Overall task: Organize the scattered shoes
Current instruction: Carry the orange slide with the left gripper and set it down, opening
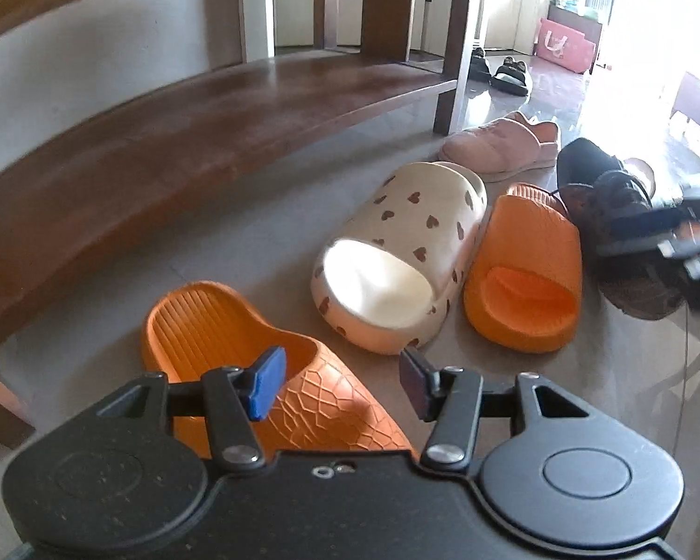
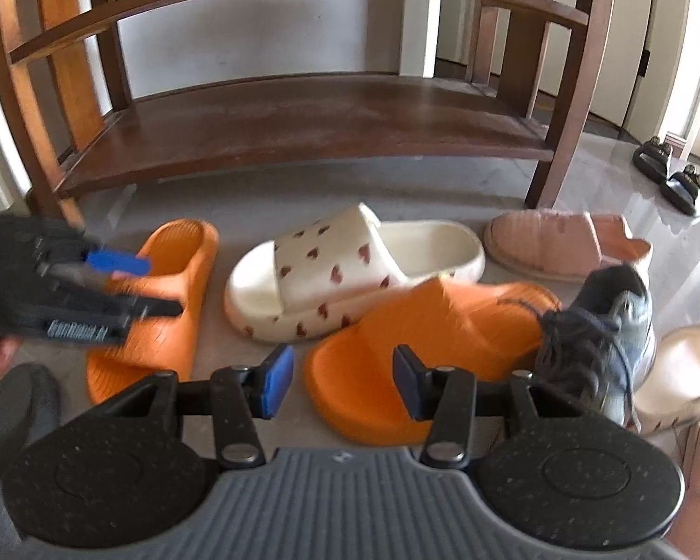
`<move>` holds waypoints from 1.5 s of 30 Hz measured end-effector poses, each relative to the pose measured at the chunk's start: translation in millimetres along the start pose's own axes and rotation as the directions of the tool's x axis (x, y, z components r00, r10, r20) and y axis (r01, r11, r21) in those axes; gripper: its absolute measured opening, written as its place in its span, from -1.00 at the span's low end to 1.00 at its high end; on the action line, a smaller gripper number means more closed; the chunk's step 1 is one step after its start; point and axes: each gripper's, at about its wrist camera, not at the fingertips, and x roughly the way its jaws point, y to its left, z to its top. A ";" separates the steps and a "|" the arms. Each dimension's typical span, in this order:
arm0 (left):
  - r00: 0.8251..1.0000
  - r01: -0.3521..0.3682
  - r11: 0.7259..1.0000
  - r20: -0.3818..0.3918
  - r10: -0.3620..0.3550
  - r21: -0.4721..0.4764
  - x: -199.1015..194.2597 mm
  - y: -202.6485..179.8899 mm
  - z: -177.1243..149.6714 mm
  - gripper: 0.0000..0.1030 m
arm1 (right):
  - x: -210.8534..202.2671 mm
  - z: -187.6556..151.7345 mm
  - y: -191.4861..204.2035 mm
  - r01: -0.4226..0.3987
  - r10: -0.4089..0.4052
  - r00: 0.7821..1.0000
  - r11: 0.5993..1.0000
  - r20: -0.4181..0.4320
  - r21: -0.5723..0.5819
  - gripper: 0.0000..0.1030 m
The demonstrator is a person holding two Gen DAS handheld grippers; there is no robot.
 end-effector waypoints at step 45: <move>0.930 0.313 0.947 -0.222 -0.292 0.069 -44.5 -132.5 -39.6 -0.64 | -28.2 -31.3 -12.2 0.045 -0.044 0.999 0.998 -0.005 0.039 0.00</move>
